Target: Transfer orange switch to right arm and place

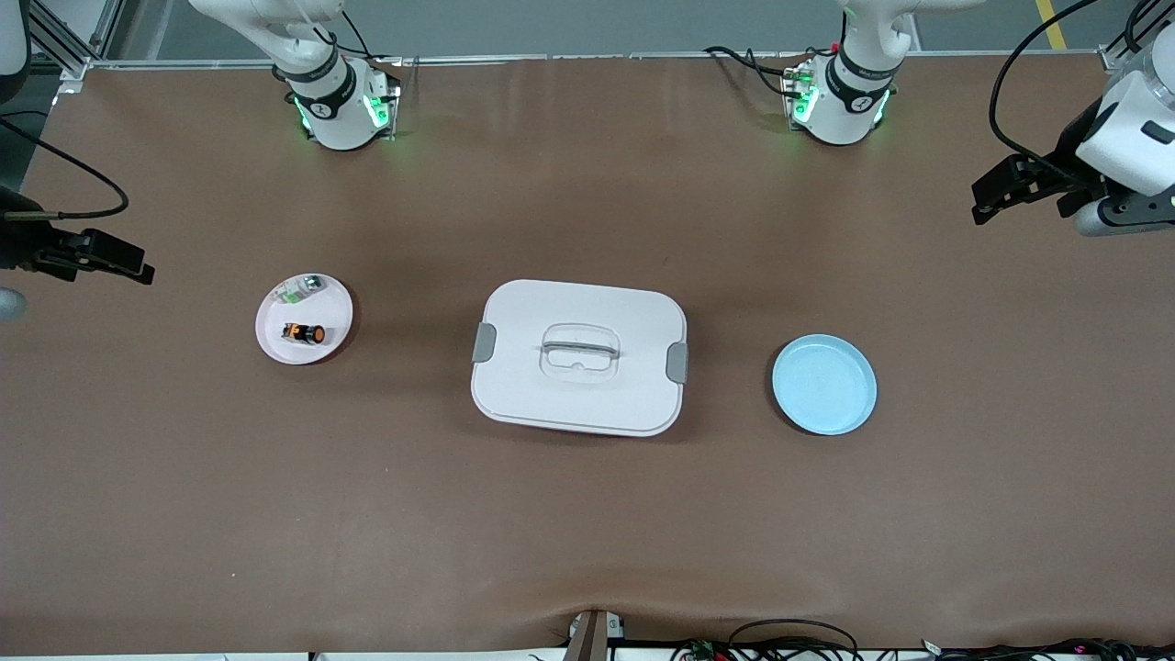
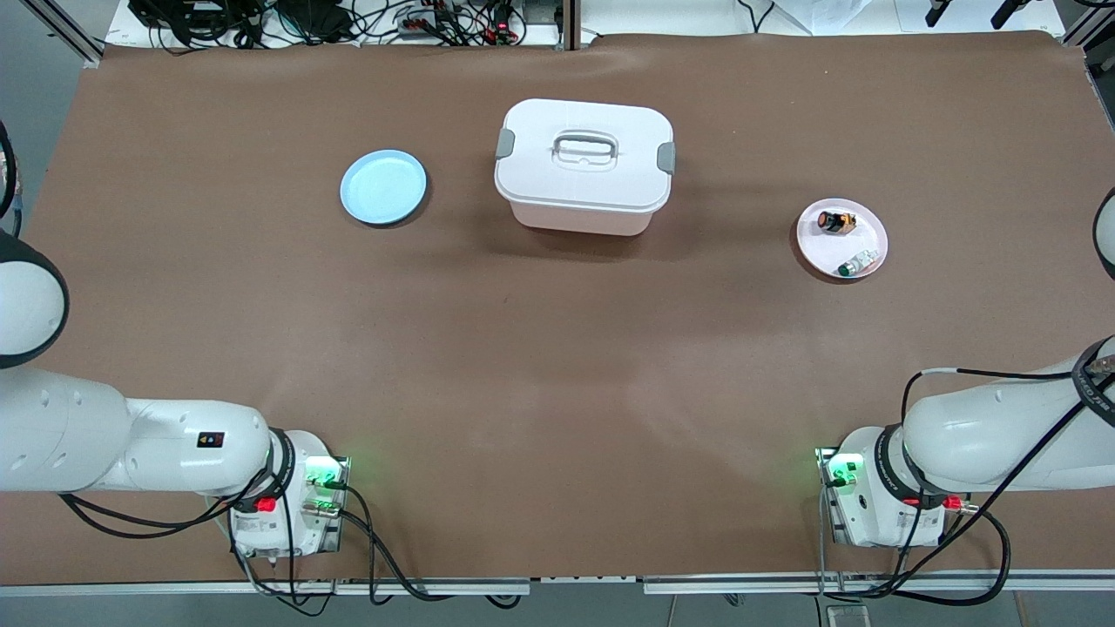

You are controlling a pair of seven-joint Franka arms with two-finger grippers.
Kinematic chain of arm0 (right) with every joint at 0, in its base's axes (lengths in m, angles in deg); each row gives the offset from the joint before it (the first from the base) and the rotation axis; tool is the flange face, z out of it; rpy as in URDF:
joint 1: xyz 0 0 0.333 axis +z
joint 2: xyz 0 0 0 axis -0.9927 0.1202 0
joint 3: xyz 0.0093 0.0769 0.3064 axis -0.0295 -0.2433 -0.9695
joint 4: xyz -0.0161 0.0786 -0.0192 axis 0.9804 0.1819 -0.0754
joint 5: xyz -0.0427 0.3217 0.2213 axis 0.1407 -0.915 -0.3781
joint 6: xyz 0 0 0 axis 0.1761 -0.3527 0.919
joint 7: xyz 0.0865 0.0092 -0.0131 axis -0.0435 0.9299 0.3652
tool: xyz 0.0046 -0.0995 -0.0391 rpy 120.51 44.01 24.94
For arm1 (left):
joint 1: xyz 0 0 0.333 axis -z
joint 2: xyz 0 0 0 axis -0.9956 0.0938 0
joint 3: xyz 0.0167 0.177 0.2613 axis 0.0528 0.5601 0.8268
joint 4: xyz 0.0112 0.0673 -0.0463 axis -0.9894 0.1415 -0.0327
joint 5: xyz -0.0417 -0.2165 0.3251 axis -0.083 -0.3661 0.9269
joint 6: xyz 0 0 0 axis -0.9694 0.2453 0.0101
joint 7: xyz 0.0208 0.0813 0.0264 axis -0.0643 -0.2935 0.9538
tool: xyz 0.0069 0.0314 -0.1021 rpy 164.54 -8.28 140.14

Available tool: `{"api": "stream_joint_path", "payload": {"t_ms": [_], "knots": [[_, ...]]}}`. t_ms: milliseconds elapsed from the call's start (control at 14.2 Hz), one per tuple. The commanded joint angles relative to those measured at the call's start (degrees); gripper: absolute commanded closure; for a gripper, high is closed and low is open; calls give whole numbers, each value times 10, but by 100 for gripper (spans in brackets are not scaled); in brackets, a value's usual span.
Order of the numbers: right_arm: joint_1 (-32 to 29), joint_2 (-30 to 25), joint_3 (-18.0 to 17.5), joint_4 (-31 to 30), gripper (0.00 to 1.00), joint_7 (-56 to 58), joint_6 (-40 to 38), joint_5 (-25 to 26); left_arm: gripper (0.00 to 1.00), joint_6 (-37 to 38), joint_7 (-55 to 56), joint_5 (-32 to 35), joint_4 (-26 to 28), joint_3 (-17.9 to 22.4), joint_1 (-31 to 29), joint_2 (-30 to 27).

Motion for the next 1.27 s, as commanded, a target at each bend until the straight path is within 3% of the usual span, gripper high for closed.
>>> {"api": "stream_joint_path", "payload": {"t_ms": [0,141,564,775,1057,1198], "knots": [[-7,-63,-2,-83,0,4,52,3,0,5,-10,-12,0,1,-3,-10],[-7,-68,14,-81,0,6,49,-3,0,5,-13,-12,-8,1,-4,-8],[-7,-62,16,-52,0,7,41,-2,0,6,-16,-11,-29,6,-7,1],[-7,-62,16,-52,0,7,38,1,0,18,-14,-11,-10,0,-4,-8],[-2,-60,13,-52,0,7,35,1,0,-11,-13,-12,65,-12,-7,-58],[-1,-59,12,-52,0,7,35,1,0,-10,-24,-12,52,-12,-8,-51]]}}
